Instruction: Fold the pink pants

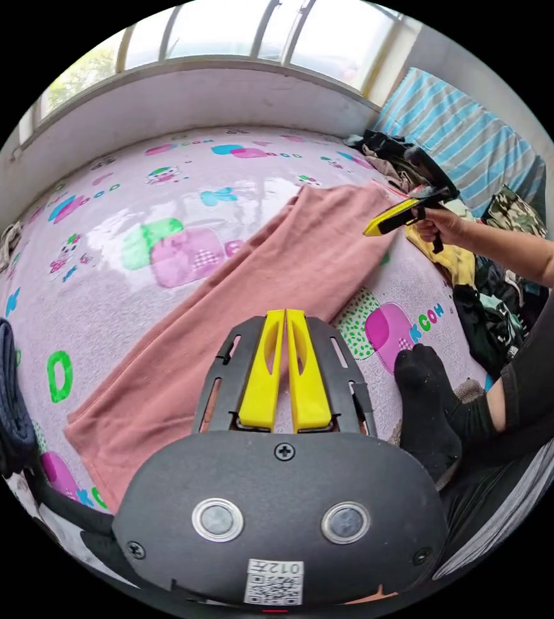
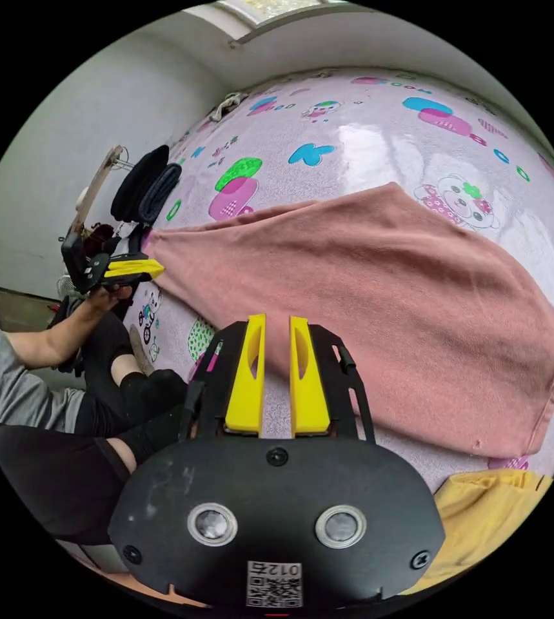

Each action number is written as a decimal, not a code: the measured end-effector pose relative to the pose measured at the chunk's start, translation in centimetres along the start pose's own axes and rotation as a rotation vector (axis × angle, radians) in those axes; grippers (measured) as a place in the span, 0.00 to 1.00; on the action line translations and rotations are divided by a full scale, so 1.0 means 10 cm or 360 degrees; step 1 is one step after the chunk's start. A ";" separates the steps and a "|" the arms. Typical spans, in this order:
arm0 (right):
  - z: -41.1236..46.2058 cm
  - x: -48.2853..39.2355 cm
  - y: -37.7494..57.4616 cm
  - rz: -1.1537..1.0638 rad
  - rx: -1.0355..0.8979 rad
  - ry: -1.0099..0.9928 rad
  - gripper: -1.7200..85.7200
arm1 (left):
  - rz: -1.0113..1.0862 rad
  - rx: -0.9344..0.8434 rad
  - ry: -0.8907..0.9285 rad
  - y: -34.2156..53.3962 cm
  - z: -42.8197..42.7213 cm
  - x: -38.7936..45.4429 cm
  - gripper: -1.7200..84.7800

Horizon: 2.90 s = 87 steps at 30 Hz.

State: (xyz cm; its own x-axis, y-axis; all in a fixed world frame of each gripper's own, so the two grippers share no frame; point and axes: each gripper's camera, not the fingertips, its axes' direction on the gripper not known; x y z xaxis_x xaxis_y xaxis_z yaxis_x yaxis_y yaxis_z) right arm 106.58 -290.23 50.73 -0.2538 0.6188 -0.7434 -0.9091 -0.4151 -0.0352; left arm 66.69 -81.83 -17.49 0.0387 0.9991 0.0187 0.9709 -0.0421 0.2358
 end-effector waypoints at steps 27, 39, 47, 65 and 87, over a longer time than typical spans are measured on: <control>3.08 1.47 -1.86 -0.0890 -0.0799 0.0470 0.12 | 0.0048 -0.0003 0.0171 0.56 0.66 -0.31 0.03; 3.38 2.43 -1.34 -0.1090 -0.0578 0.0548 0.02 | -0.0134 0.0245 -0.0111 0.68 0.44 -0.76 0.11; 3.62 2.97 -1.02 -0.1320 -0.0436 0.0873 0.04 | -0.0002 0.0109 -0.0063 0.65 0.65 -0.66 0.10; 3.36 4.93 -2.45 -0.0480 -0.0592 0.0104 0.09 | 0.0084 -0.0038 -0.0241 0.65 0.75 -0.39 0.03; 3.18 6.22 -2.66 -0.0545 -0.0741 0.0230 0.02 | 0.0196 -0.0065 0.0059 0.47 0.69 -0.40 0.02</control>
State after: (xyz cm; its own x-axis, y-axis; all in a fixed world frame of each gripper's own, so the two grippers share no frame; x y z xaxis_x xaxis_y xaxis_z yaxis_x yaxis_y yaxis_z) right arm 104.47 -219.51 26.63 0.1057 0.6856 -0.7203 -0.6825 -0.4768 -0.5539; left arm 72.74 -85.99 -23.14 0.1478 0.9853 0.0859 0.9488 -0.1657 0.2689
